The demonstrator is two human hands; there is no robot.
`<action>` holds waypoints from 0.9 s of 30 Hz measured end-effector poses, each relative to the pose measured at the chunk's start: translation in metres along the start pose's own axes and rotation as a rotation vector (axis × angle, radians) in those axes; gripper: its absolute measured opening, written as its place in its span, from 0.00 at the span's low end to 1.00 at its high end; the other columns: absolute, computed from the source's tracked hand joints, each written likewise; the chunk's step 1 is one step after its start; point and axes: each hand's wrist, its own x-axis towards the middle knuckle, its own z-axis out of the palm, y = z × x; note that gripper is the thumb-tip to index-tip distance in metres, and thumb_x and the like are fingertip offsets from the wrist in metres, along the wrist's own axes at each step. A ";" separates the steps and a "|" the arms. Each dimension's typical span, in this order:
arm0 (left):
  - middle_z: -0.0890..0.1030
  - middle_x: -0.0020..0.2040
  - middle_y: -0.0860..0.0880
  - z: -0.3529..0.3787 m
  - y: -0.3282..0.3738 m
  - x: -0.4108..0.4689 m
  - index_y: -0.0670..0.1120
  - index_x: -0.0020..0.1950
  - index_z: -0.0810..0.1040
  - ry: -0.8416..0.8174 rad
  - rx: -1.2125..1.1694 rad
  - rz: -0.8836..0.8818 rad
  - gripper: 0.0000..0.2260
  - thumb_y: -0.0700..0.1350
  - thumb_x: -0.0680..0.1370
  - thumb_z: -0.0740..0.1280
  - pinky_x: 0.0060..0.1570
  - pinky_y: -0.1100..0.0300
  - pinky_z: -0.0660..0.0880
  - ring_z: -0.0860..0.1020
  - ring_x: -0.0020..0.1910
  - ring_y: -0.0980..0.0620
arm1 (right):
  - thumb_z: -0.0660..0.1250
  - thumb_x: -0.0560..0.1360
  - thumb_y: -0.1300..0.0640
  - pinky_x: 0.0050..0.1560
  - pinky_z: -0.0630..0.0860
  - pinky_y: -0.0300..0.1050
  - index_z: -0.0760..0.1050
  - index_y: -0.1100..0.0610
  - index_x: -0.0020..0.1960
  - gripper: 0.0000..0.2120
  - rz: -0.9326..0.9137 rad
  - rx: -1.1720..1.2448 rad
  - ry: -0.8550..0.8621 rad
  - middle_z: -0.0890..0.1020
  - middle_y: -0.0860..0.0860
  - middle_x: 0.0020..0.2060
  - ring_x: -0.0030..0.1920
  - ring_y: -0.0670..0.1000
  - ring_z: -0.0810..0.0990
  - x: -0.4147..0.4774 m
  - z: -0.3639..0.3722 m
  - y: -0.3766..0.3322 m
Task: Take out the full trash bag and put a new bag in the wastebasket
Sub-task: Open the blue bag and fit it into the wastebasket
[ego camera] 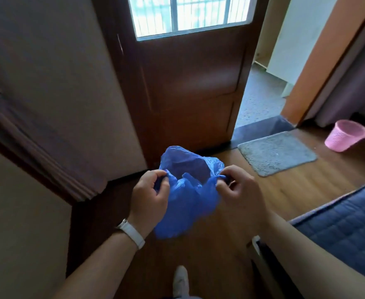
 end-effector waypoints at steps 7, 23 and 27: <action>0.80 0.40 0.56 0.085 -0.019 0.119 0.53 0.44 0.79 -0.159 -0.113 0.049 0.04 0.43 0.73 0.68 0.41 0.71 0.72 0.78 0.40 0.59 | 0.66 0.69 0.57 0.35 0.71 0.41 0.75 0.53 0.38 0.01 0.128 -0.128 0.177 0.77 0.48 0.31 0.33 0.47 0.75 0.076 -0.016 0.036; 0.80 0.42 0.54 0.278 0.009 0.261 0.48 0.45 0.81 -0.447 -0.141 0.233 0.05 0.39 0.74 0.71 0.43 0.62 0.76 0.78 0.42 0.57 | 0.64 0.71 0.57 0.38 0.73 0.47 0.76 0.57 0.39 0.05 0.317 -0.195 0.431 0.78 0.51 0.32 0.35 0.53 0.77 0.180 -0.080 0.164; 0.79 0.41 0.54 0.331 0.022 0.297 0.47 0.45 0.81 -0.487 -0.061 0.267 0.04 0.38 0.74 0.71 0.43 0.63 0.75 0.77 0.41 0.59 | 0.66 0.72 0.60 0.37 0.73 0.46 0.76 0.57 0.38 0.04 0.350 -0.159 0.453 0.77 0.50 0.31 0.34 0.53 0.76 0.227 -0.105 0.214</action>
